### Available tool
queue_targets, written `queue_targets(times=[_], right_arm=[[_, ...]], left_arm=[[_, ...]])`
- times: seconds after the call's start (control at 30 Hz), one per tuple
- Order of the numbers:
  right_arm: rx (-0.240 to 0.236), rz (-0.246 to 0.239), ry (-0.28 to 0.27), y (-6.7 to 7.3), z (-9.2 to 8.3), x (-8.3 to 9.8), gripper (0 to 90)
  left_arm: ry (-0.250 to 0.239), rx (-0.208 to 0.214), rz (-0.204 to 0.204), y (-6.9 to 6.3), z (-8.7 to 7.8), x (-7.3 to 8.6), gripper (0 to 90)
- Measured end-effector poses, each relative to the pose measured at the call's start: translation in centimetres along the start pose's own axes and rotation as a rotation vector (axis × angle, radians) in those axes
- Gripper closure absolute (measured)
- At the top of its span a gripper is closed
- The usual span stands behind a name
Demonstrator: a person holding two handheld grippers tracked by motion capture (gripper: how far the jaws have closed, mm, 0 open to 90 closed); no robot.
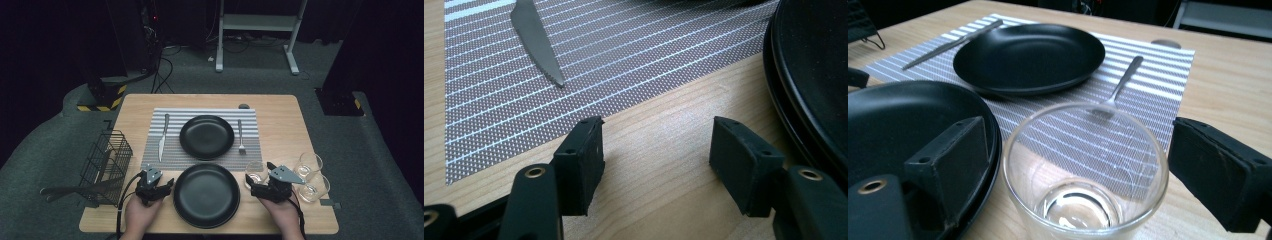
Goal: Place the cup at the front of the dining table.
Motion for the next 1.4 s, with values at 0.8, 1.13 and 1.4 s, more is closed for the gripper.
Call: queue_targets(times=[0.8,1.13,1.4], right_arm=[[0.016,0.018,0.010,-0.1,1.6,1.6,9.4],[0.031,0.028,0.008,-0.2,1.8,1.8,9.9],[0.036,0.030,0.017,-0.3,1.9,2.0,10.9]], left_arm=[[0.001,0.007,-0.001,0.0,0.0,0.0,38.4],[0.001,0.006,0.001,0.0,0.0,0.0,38.4],[0.002,0.008,-0.005,0.0,0.0,0.0,38.3]])
Point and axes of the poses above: each handheld gripper's, and its own axes: z roughly forward along the jaws, x roughly out of its underside, y roughly to its left, the point moved 10 cm from there along z, roughly forward along the jaws, and after that the axes turned 9 degrees about -x, right-handed, at the moved point
